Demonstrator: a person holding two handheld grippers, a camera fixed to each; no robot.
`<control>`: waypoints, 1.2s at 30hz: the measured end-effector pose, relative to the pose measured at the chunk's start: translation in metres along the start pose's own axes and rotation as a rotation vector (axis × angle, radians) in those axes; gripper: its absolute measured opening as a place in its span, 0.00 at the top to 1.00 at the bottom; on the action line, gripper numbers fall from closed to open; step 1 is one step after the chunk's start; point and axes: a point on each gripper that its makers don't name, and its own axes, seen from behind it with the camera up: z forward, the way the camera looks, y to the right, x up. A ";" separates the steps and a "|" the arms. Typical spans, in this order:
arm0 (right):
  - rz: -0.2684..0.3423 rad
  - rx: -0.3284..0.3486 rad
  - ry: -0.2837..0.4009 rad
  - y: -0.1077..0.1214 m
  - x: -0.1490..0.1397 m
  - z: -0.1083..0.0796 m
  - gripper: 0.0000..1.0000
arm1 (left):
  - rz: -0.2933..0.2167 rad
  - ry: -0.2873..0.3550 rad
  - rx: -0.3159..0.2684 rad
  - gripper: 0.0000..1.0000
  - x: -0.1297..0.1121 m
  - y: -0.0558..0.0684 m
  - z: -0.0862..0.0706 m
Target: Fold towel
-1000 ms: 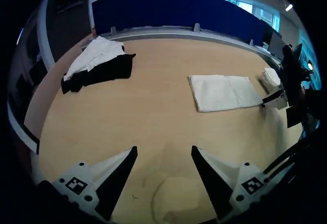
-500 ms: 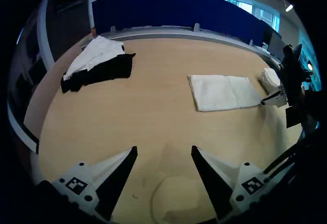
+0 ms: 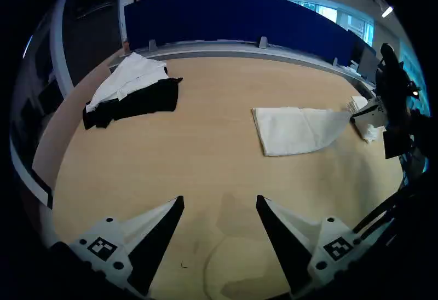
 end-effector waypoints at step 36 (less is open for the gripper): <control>-0.299 0.106 0.027 -0.075 0.123 0.053 0.96 | -0.046 0.080 -0.001 0.02 0.018 -0.016 -0.017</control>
